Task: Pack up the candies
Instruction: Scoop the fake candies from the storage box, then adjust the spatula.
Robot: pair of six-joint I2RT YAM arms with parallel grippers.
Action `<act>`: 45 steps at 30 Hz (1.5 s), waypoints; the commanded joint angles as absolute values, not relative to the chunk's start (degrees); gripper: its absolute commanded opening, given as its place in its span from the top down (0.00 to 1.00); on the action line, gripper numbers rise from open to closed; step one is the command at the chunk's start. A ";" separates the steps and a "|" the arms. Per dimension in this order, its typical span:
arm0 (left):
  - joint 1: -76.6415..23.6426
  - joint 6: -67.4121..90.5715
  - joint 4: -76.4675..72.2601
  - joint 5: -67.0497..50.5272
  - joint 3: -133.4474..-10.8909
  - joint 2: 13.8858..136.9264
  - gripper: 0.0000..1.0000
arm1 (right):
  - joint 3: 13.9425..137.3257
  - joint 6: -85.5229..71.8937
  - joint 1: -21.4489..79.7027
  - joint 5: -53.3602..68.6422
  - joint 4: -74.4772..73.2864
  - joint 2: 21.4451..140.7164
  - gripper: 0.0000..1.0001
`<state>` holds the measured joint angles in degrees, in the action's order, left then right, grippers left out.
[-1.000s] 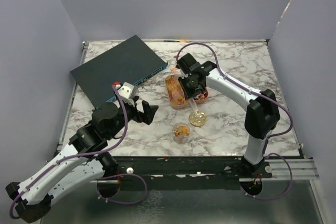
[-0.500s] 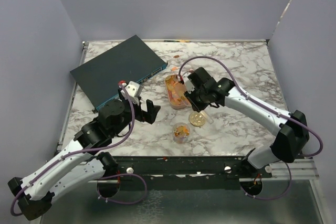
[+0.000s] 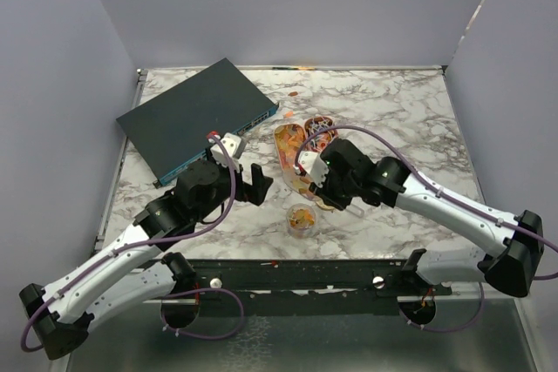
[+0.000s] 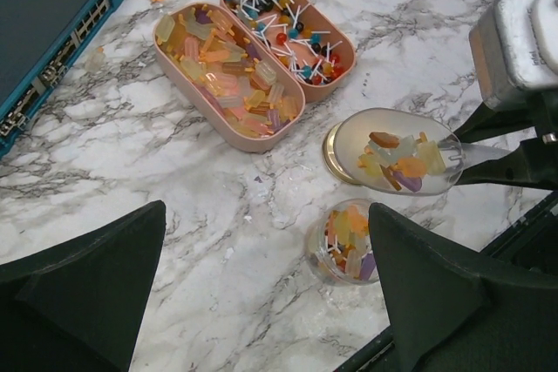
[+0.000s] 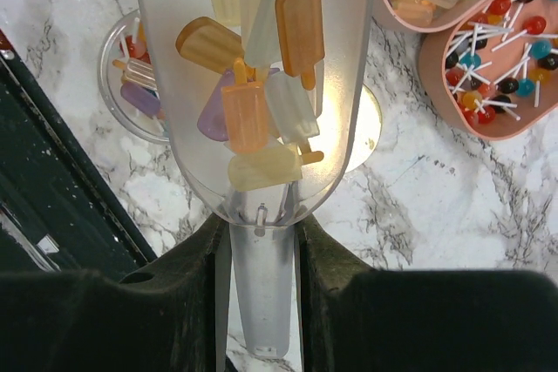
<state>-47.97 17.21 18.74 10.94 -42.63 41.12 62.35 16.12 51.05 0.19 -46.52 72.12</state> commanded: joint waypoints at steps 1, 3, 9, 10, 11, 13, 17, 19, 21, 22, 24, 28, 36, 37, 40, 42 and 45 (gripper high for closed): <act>-47.64 19.54 17.29 6.98 -44.12 42.74 0.01 | 62.23 19.53 53.20 0.68 -46.70 69.70 1.00; -47.61 20.06 17.19 6.11 -44.10 43.69 0.01 | 62.81 20.04 54.11 0.39 -47.11 69.50 0.99; -47.58 21.18 16.31 3.81 -44.40 45.88 0.01 | 64.71 20.99 56.56 0.19 -48.86 70.25 0.99; -47.62 21.28 16.26 3.78 -44.53 46.08 0.01 | 64.90 21.15 56.99 0.24 -49.09 70.21 0.99; -47.59 21.30 16.22 3.74 -44.68 46.24 0.01 | 65.07 21.22 57.44 -1.17 -49.39 70.11 1.00; -47.61 21.36 16.17 3.78 -44.98 46.60 0.01 | 65.40 21.38 58.15 -1.76 -49.63 69.86 1.00; -47.64 21.42 15.97 3.71 -45.30 47.48 0.01 | 65.73 21.59 58.85 -1.11 -49.68 68.74 0.99; -47.61 21.51 16.00 3.56 -45.34 48.11 0.01 | 65.75 21.48 59.09 -0.93 -49.45 67.99 0.99; -47.59 21.63 15.91 3.45 -45.31 48.58 0.01 | 65.81 21.34 59.15 -0.92 -49.38 67.13 0.99; -47.63 21.67 15.91 3.39 -45.24 48.61 0.01 | 65.72 21.26 59.15 -0.96 -49.32 66.64 1.00; -47.60 21.79 15.91 3.26 -45.09 48.62 0.01 | 65.71 20.91 59.15 -1.43 -49.18 65.61 0.99; -47.60 21.93 15.82 3.38 -44.47 48.32 0.01 | 65.55 20.63 59.15 -0.90 -48.19 62.86 0.99; -47.60 22.21 15.82 3.35 -43.86 47.83 0.01 | 61.29 23.06 59.15 3.83 -40.30 53.49 0.99; -47.62 22.28 15.78 3.37 -43.82 47.69 0.01 | 60.60 23.46 59.15 4.39 -39.06 51.98 0.99; -47.61 22.48 15.73 3.33 -43.91 47.52 0.01 | 58.79 24.10 59.15 5.16 -35.86 48.28 0.99; -47.62 22.33 15.73 3.34 -43.84 47.38 0.01 | 58.13 24.33 59.14 5.45 -34.53 46.68 1.00; -47.62 22.30 15.73 3.26 -43.77 47.37 0.01 | 57.47 24.44 59.15 5.37 -34.21 45.51 0.99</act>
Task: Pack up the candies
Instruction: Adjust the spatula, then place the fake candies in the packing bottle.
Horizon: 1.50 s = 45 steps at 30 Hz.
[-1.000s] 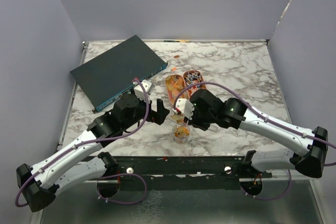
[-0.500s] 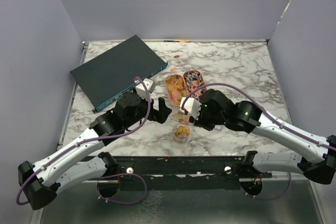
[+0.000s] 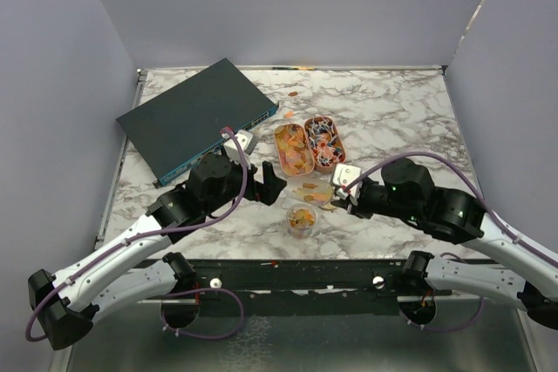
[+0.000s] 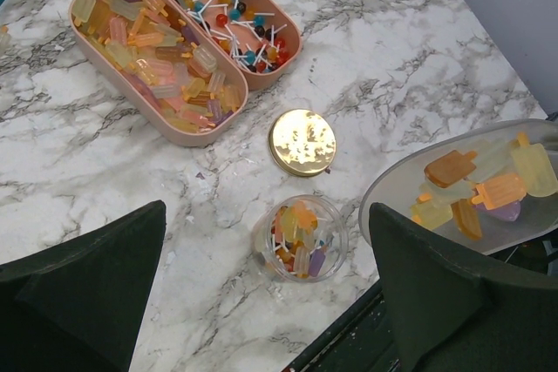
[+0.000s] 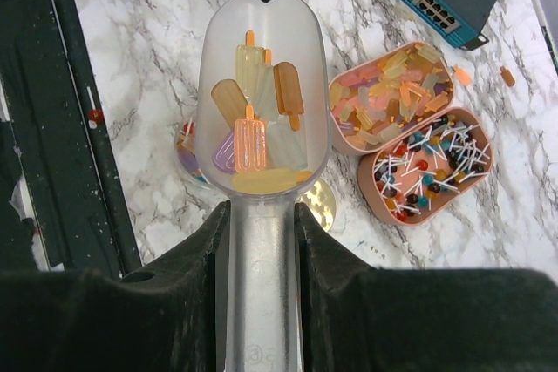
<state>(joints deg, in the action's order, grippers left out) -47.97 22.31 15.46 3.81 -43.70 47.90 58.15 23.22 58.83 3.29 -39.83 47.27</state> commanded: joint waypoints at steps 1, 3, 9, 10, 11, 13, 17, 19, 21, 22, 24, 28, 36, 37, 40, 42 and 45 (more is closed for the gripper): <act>-47.66 22.24 15.67 3.18 -43.76 47.30 0.01 | 57.41 24.48 59.15 5.24 -34.60 45.51 0.99; -47.63 22.24 15.64 3.00 -43.84 47.32 0.01 | 57.30 24.50 59.15 4.82 -36.16 46.10 1.00; -47.61 21.66 15.72 3.48 -44.53 46.11 0.01 | 57.08 24.44 59.15 2.81 -43.62 49.63 0.99; -47.61 21.55 15.71 3.62 -44.70 45.87 0.01 | 57.11 24.42 59.17 2.59 -44.85 50.25 0.99; -47.58 21.28 15.71 3.75 -44.94 45.66 0.01 | 57.20 24.47 59.15 2.55 -46.23 50.84 0.99; -47.56 20.62 16.07 4.14 -45.51 45.45 0.01 | 57.30 24.71 59.14 2.32 -48.70 52.07 0.99; -47.62 18.55 17.14 5.53 -46.66 45.35 0.01 | 57.53 25.14 59.15 1.42 -52.82 53.90 0.99; -47.61 17.26 17.79 6.71 -47.24 45.14 0.01 | 57.76 25.27 59.15 1.29 -54.64 54.71 0.99; -47.63 16.03 18.54 8.22 -47.65 45.00 0.01 | 57.92 25.49 59.15 1.22 -56.29 55.44 1.00; -47.58 15.47 18.86 9.00 -47.81 44.85 0.01 | 57.99 25.65 59.15 1.22 -57.02 55.79 1.00; -47.63 14.42 19.27 10.23 -47.99 44.62 0.01 | 58.08 25.85 59.15 1.08 -58.27 56.87 0.99; -47.64 13.45 19.37 11.15 -47.70 44.11 0.01 | 59.07 26.09 59.15 0.21 -59.72 59.31 0.99; -47.62 12.75 19.42 13.23 -44.87 42.76 0.01 | 62.24 26.61 59.15 -1.35 -61.48 63.90 1.00; -47.59 12.58 19.42 13.46 -44.61 42.68 0.01 | 62.68 26.78 59.15 -1.59 -61.79 64.30 1.00; -47.59 12.19 19.49 13.94 -44.08 42.18 0.01 | 63.77 27.27 59.15 -2.67 -62.80 65.56 1.00; -47.60 11.98 19.49 14.19 -43.87 41.73 0.01 | 64.21 27.57 59.15 -3.58 -63.12 66.09 0.99; -47.61 11.62 19.47 14.54 -43.69 41.20 0.01 | 64.81 27.76 59.15 -5.06 -64.16 66.99 1.00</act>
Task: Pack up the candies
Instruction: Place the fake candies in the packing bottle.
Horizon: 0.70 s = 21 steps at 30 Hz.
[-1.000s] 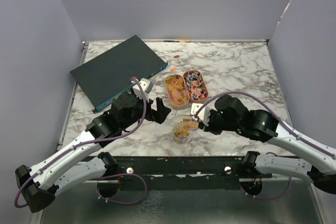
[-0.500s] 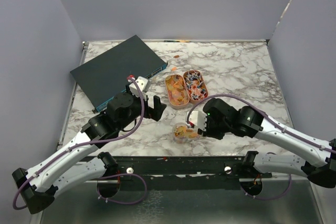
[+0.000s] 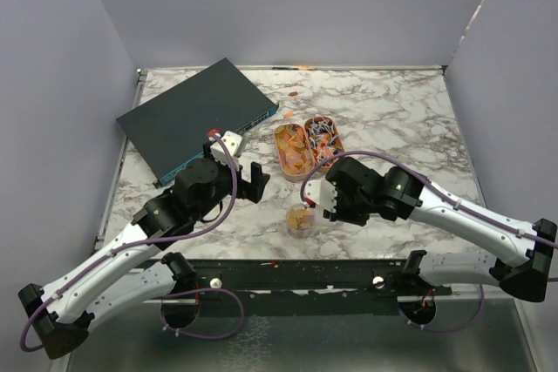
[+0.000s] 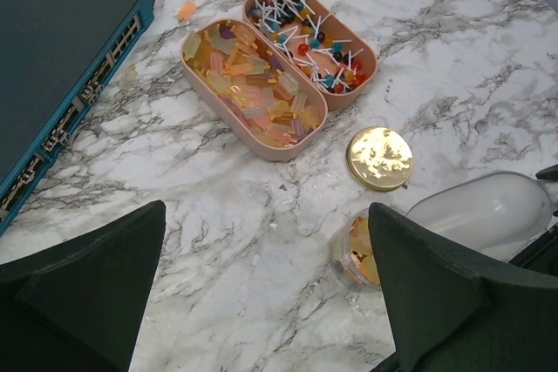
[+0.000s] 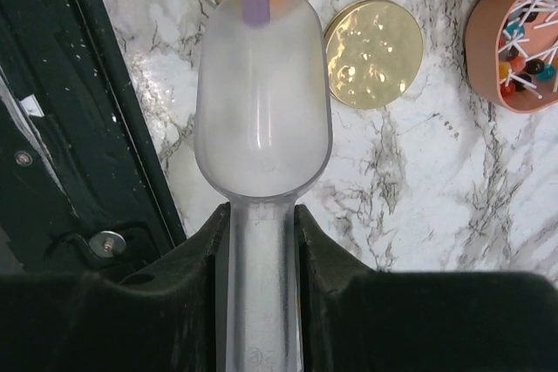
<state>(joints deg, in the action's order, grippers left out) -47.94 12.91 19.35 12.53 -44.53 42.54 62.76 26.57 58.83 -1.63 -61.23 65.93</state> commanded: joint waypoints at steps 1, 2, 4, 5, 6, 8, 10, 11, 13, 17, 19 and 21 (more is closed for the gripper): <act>-47.58 11.60 19.55 14.64 -43.63 41.02 0.01 | 64.88 27.82 59.11 -5.55 -64.31 67.15 1.00; -47.61 11.54 19.59 14.67 -43.63 40.89 0.01 | 64.94 27.87 59.14 -5.81 -64.33 67.17 1.00; -47.56 11.42 19.58 14.76 -43.53 40.55 0.01 | 65.12 27.87 59.15 -6.21 -64.29 67.13 1.00; -47.59 11.42 19.60 14.84 -43.51 40.48 0.01 | 65.31 27.54 59.15 -6.80 -64.33 67.02 0.99; -47.58 11.41 19.68 14.85 -43.43 40.41 0.01 | 65.46 27.17 59.15 -7.56 -64.41 66.79 1.00; -47.56 11.40 19.69 14.77 -43.42 40.12 0.01 | 64.75 27.27 59.10 -9.45 -63.33 65.43 0.99; -47.59 11.40 19.69 14.76 -43.35 39.87 0.01 | 63.34 27.30 59.15 -11.08 -60.81 63.49 0.99; -47.59 11.42 19.64 14.84 -43.34 39.83 0.01 | 62.98 26.68 59.15 -12.80 -59.68 62.70 1.00; -47.61 11.43 19.65 14.92 -43.33 39.72 0.01 | 63.14 24.59 59.15 -15.97 -57.91 61.89 1.00; -47.60 11.43 19.70 14.72 -43.46 39.84 0.01 | 61.87 20.69 58.90 -24.61 -53.30 60.80 1.00; -47.63 11.43 19.64 14.63 -43.46 39.94 0.01 | 61.69 18.61 57.86 -27.88 -51.99 61.09 0.99; -47.64 11.38 19.69 14.59 -43.52 40.07 0.01 | 61.68 15.96 56.35 -29.82 -50.65 61.60 0.99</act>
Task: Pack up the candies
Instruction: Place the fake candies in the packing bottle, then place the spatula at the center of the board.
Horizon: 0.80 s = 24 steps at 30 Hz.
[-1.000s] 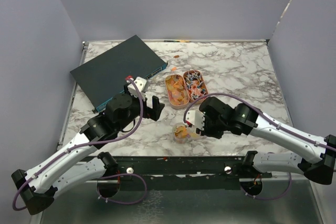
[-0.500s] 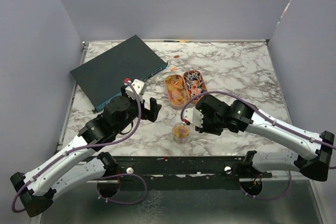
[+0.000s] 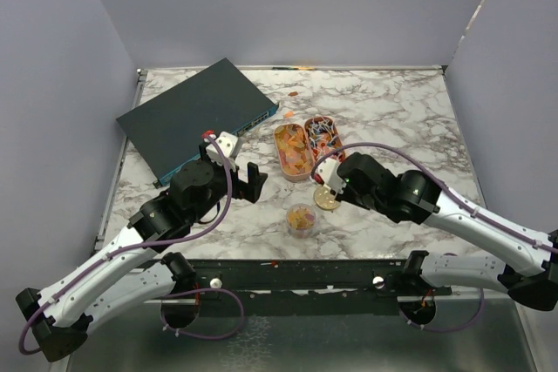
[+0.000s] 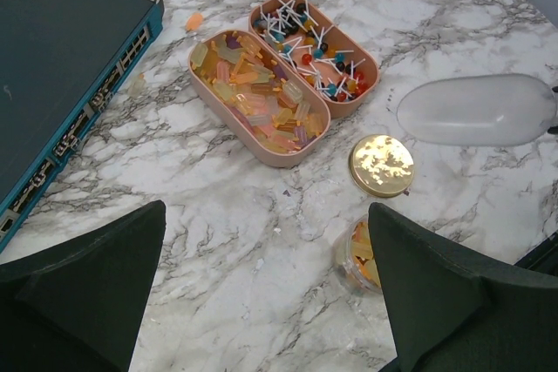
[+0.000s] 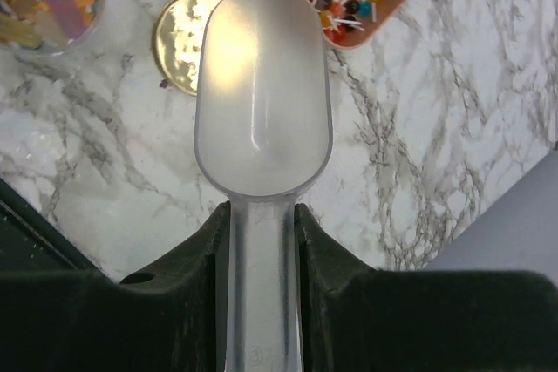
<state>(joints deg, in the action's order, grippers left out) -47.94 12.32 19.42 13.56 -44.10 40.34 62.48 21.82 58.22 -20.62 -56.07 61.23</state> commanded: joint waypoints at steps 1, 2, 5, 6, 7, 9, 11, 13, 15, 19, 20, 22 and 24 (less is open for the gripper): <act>-47.64 11.38 19.69 14.59 -43.53 39.96 0.01 | 61.62 14.55 55.72 -30.72 -49.80 61.87 0.99; -47.63 11.46 19.63 14.55 -43.48 39.91 0.01 | 61.63 12.94 55.11 -31.61 -48.96 62.14 1.00; -47.62 11.56 19.69 14.56 -43.42 39.77 0.01 | 61.85 7.48 53.41 -34.92 -46.56 63.63 1.00; -47.60 11.60 19.70 14.54 -43.44 39.69 0.01 | 61.98 5.50 52.54 -36.06 -45.72 64.26 1.00; -47.63 11.64 19.67 14.58 -43.37 39.67 0.01 | 62.36 3.31 51.39 -37.06 -45.18 65.03 0.99; -47.57 11.79 19.68 14.59 -43.25 39.50 0.01 | 62.77 -0.68 48.05 -38.04 -43.94 66.39 0.99; -47.62 11.89 19.69 14.50 -43.17 39.36 0.01 | 62.97 -5.01 44.08 -35.98 -42.80 67.39 0.99; -47.64 11.95 19.69 14.52 -43.14 39.21 0.01 | 62.51 -7.46 40.27 -32.88 -40.63 68.12 0.99; -47.64 11.87 19.69 14.71 -43.11 38.99 0.01 | 61.17 -8.55 37.02 -30.16 -37.47 68.53 0.99; -47.63 11.94 19.82 15.06 -42.90 38.42 0.01 | 57.50 -9.53 30.96 -24.98 -30.89 69.60 0.99; -47.68 12.00 19.86 15.10 -42.90 38.31 0.01 | 56.60 -9.83 29.49 -24.69 -29.66 70.34 0.99; -47.58 12.04 19.94 15.19 -42.89 38.16 0.01 | 54.75 -10.97 26.93 -23.12 -26.75 71.71 0.99; -47.64 12.00 19.93 15.28 -42.80 38.14 0.01 | 52.93 -12.13 24.81 -20.18 -23.53 72.71 0.99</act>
<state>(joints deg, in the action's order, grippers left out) -47.94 12.34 19.46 13.72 -43.55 38.85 56.29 -8.12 28.38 -26.41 -32.38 70.43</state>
